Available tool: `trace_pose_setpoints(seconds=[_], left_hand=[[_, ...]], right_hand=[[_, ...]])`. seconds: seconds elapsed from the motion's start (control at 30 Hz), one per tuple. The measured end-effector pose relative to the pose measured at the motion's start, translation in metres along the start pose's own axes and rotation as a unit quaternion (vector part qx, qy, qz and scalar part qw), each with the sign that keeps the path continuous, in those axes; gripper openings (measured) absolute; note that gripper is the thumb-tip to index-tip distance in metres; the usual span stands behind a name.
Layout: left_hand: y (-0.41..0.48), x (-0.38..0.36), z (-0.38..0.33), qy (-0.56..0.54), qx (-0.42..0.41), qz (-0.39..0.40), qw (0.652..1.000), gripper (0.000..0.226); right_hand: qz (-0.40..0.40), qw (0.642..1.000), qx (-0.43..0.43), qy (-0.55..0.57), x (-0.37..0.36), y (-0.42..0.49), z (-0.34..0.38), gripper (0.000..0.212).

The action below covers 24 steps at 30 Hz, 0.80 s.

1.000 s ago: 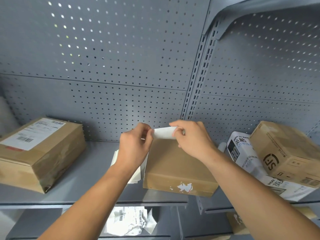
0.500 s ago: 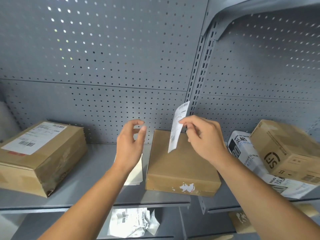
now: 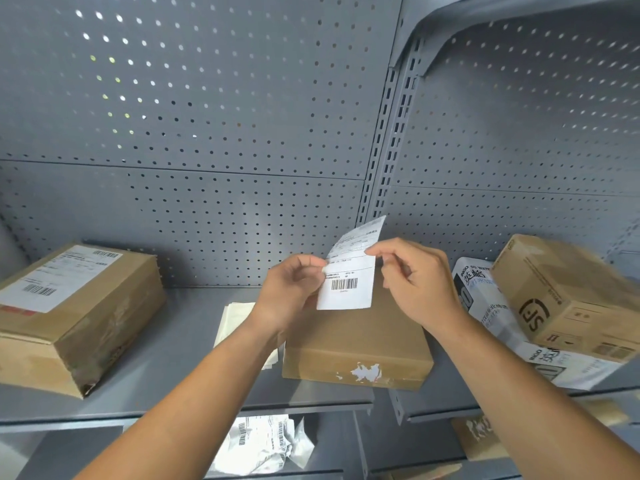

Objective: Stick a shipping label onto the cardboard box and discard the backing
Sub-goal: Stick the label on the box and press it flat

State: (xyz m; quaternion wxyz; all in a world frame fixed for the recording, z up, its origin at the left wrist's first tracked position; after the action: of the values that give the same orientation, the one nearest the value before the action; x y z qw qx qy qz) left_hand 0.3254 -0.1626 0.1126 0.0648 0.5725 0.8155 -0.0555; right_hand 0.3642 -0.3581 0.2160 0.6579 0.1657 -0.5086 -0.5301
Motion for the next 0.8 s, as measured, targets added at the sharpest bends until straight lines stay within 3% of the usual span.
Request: trace_pose_setpoints(seconds=[0.17,0.3,0.4,0.53,0.8], left_hand=[[0.001,0.003,-0.005,0.032,-0.037,-0.041,0.998,0.017],[0.007,0.002,-0.001,0.087,-0.067,-0.044,0.993,0.017],[0.012,0.003,0.011,0.134,-0.076,-0.039,0.987,0.02],[0.013,0.004,0.023,0.176,-0.057,-0.04,0.982,0.019],[0.017,0.003,0.042,0.262,-0.039,-0.031,0.964,0.026]], right_hand=[[0.023,0.999,-0.021,-0.031,0.0,-0.01,-0.021,0.025],[0.076,0.982,-0.16,-0.06,-0.011,-0.025,-0.058,0.019],[0.088,0.963,-0.254,0.017,-0.023,-0.041,-0.077,0.01],[0.08,0.937,-0.33,0.076,-0.039,-0.06,-0.098,0.018],[0.08,0.928,-0.357,0.072,-0.048,-0.075,-0.113,0.021]])
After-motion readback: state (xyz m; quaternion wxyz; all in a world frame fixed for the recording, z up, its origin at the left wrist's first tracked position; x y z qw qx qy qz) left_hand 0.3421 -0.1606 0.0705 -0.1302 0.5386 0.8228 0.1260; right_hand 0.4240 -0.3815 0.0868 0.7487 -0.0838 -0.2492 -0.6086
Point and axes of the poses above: each hand's wrist, its own y-axis towards the middle knuckle, its own x-axis out of the back of the hand, z = x × y, the point moved 8 cm from there along y, towards the middle knuckle, and after that the axes turned 1 degree about -z, right-handed, at the moved point
